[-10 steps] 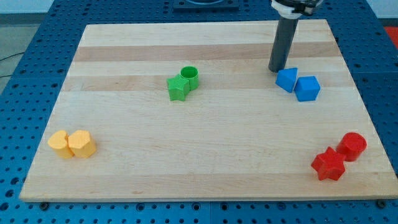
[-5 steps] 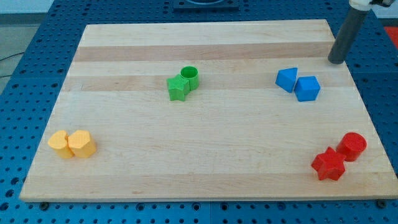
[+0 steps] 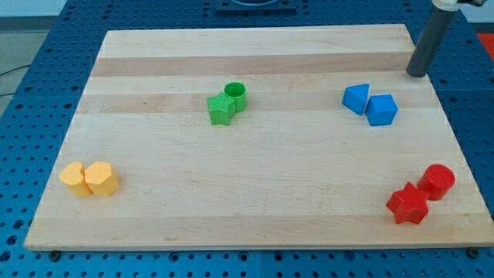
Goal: Move the red circle above the red star
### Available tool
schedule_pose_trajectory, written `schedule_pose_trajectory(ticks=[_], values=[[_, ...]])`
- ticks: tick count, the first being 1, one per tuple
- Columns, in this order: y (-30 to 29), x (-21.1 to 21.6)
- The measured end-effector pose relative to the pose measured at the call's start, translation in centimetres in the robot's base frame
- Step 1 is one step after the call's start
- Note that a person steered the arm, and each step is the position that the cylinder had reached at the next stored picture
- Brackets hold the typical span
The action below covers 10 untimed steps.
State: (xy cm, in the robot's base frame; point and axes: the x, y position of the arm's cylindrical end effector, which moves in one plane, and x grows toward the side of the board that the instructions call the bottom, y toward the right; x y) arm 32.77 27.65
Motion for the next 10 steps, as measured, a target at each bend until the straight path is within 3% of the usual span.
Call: schedule_pose_trajectory(ticks=[3, 4, 5, 8, 10], values=[[-4.7, 1.5], [-0.6, 4.1], [-0.6, 7.2], [-0.6, 9.1], [5.5, 16.6]])
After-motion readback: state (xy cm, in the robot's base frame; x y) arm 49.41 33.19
